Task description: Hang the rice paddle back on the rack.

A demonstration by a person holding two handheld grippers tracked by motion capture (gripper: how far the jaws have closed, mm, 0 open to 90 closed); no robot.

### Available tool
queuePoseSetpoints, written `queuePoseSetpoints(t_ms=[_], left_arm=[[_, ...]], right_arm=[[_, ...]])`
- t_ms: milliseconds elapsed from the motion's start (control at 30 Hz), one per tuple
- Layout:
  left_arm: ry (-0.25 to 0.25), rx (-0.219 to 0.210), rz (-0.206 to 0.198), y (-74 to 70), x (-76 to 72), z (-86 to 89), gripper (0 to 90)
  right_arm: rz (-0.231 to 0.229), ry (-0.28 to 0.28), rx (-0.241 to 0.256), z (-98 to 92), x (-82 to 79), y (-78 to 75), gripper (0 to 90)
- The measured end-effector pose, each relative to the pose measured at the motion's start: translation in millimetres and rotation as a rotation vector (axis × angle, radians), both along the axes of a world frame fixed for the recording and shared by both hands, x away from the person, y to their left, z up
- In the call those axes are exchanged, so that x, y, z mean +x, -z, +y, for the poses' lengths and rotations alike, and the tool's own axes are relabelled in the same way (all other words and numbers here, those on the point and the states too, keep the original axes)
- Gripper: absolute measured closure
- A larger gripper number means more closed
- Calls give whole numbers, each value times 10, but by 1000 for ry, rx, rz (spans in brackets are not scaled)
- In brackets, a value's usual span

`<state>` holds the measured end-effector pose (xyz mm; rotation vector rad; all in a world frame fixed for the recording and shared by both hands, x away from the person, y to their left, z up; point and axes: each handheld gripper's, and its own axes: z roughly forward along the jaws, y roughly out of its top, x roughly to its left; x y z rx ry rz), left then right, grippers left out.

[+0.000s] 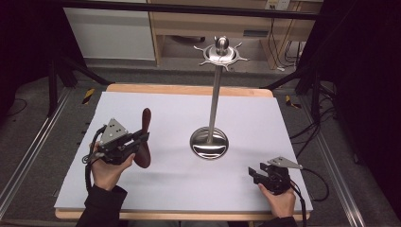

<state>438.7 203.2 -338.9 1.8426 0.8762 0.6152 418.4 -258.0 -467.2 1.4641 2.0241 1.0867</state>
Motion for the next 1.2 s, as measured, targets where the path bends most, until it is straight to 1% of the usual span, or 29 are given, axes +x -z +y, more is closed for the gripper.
queuePoseSetpoints(t_ms=[133, 200, 333, 533, 733, 933, 1067, 1133, 1200], left_arm=[[13, -6, -8, -50, 16, -57, 784], [16, -15, -12, -67, 24, -78, 784], [25, -16, -15, -113, 41, -114, 784], [43, -37, -20, -186, 59, -159, 784], [63, -47, -28, -250, 75, -223, 784], [74, -65, -35, -303, 96, -296, 784], [79, -70, -38, -334, 105, -331, 784], [79, -64, -43, -351, 105, -343, 784], [84, -70, -46, -365, 108, -354, 783]], right_arm=[[1, 4, 6, 0, -4, -5, 452], [-6, 1, 5, -5, -1, -7, 450], [-6, 2, 3, -4, 2, -4, 447], [-8, 3, 1, -4, 6, -1, 440], [-7, 4, 4, -5, 6, -3, 437], [-8, 5, 5, -7, 7, -4, 435], [-10, 5, 5, -8, 7, -5, 433], [-11, 5, 5, -7, 8, -4, 433], [-9, 5, 7, -7, 7, -5, 433]])
